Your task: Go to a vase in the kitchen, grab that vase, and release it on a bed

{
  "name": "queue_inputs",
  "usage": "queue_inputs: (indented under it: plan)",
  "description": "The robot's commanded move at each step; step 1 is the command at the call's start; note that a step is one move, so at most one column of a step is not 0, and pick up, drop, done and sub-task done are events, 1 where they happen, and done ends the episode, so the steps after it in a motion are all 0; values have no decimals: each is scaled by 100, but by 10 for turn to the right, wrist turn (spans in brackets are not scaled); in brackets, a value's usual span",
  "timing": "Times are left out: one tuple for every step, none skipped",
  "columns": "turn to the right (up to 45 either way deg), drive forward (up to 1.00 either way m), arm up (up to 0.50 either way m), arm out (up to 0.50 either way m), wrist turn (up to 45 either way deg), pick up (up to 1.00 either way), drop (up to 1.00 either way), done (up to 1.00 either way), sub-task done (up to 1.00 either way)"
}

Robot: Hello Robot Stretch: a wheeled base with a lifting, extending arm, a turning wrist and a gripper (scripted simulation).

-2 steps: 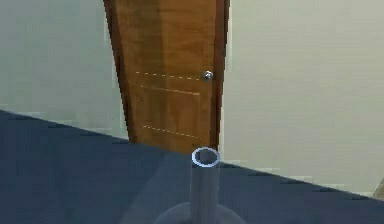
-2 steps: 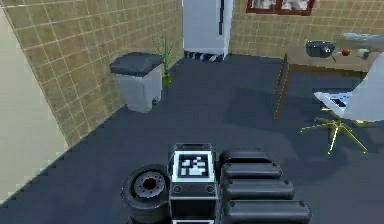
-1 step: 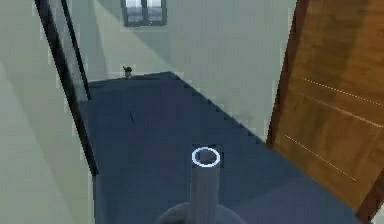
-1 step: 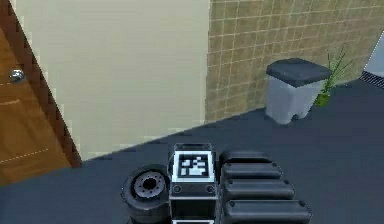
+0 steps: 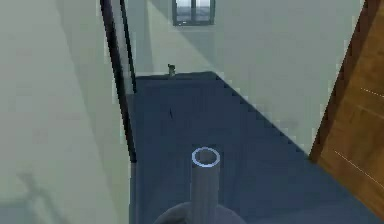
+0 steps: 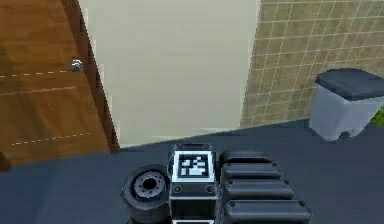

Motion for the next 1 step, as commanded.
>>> queue_inputs:
  plan:
    - [0, 65, 0, 0, 0, 0, 0, 0, 0]
